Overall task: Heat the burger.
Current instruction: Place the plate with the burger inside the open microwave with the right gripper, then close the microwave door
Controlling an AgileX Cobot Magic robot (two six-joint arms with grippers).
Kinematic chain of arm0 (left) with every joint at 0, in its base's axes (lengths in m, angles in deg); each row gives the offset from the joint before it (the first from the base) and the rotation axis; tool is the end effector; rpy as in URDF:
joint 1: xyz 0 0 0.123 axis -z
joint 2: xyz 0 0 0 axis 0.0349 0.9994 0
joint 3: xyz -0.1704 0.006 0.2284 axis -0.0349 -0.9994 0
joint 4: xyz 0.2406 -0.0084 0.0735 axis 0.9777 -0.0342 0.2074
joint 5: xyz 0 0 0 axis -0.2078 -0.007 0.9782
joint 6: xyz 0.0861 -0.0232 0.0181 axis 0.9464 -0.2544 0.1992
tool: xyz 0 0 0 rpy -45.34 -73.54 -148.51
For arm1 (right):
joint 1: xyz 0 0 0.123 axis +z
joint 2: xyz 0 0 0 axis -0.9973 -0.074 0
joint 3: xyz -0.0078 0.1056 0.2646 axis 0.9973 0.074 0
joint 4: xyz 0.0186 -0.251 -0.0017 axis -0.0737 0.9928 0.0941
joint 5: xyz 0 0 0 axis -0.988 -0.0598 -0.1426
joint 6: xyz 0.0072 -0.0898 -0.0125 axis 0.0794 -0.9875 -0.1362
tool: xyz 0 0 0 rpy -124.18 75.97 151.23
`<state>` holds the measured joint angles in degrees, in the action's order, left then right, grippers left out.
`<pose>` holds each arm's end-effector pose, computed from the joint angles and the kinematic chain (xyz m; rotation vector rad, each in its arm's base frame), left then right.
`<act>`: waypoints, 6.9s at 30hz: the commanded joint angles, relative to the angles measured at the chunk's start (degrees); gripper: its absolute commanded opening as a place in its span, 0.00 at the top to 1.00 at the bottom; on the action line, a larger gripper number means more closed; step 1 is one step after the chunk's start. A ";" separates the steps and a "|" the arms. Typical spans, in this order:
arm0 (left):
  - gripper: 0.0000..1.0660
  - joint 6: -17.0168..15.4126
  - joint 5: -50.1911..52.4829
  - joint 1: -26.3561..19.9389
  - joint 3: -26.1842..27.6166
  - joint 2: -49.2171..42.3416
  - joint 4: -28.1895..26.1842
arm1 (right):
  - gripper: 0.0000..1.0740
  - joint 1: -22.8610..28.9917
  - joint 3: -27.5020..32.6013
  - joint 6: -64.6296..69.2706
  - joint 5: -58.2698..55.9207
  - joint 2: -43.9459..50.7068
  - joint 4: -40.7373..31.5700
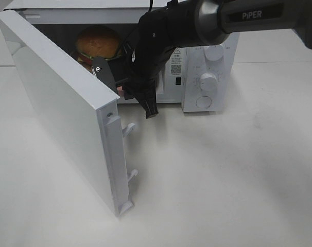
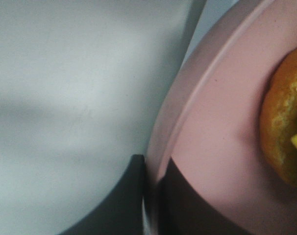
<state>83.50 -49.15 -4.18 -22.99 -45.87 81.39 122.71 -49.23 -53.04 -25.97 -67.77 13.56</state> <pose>-0.0084 -0.0111 0.2801 0.0045 2.0379 -0.1180 0.4008 0.2964 0.1676 -2.1079 1.3748 -0.3513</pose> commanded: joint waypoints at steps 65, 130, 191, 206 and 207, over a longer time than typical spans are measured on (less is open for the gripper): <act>0.06 0.11 0.80 -0.11 0.00 -0.86 0.52 | 0.42 0.06 -11.52 8.65 0.80 -6.70 6.02; 0.06 0.11 0.80 -0.11 0.00 -0.86 0.52 | 0.29 -2.12 54.37 44.23 15.41 47.44 5.67; 0.06 0.11 0.80 -0.11 0.00 -0.86 0.52 | 0.29 -21.43 67.90 80.33 -38.50 109.26 0.23; 0.06 0.11 0.80 -0.11 0.00 -0.86 0.52 | 0.29 -34.09 70.70 77.75 -28.59 126.05 -4.35; 0.06 0.11 0.80 -0.11 0.00 -0.86 0.52 | 0.29 -34.49 70.76 77.52 -28.59 126.74 -4.53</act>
<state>83.50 -49.15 -4.18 -22.99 -45.87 81.62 89.08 21.01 25.57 -55.99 57.82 9.38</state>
